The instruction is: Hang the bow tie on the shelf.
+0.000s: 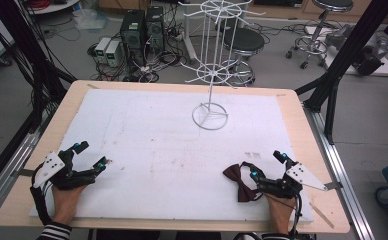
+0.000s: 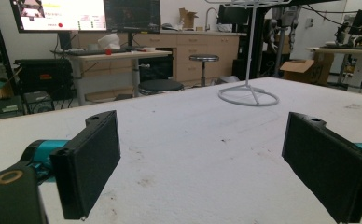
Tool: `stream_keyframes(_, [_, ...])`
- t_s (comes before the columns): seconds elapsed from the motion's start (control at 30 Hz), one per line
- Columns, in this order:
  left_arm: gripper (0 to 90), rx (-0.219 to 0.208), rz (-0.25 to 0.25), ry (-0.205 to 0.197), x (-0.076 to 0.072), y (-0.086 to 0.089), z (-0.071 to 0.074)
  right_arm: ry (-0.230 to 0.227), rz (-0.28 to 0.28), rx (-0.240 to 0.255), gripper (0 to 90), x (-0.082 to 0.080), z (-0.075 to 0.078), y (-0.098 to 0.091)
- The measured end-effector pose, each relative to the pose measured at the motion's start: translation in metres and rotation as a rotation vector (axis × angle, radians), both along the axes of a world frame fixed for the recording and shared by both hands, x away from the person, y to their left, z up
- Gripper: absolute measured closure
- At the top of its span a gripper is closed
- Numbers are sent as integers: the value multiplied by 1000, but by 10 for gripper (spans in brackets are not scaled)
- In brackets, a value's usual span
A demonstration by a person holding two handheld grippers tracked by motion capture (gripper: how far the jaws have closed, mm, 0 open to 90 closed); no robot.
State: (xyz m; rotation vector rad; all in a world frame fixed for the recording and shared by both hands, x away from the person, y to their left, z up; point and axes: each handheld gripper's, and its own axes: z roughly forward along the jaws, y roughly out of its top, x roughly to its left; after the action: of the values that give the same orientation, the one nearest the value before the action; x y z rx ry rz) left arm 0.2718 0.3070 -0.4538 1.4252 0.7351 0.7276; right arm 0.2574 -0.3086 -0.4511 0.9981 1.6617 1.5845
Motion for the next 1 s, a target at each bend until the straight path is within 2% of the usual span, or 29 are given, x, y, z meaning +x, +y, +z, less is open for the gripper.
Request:
stream_keyframes(0.6, [115,-3,2,-1,0,0,0,12,-26,26,7,1,1,-2])
stream_keyframes(0.87, [115,-3,4,-1,0,0,0,72,-23,0,7,0,8,-4])
stream_keyframes(0.97, [115,-3,3,0,0,0,0,90,-17,-27,7,0,16,-4])
stream_keyframes(1.0, [115,-4,3,0,0,0,0,112,-8,-53,7,-1,22,-3])
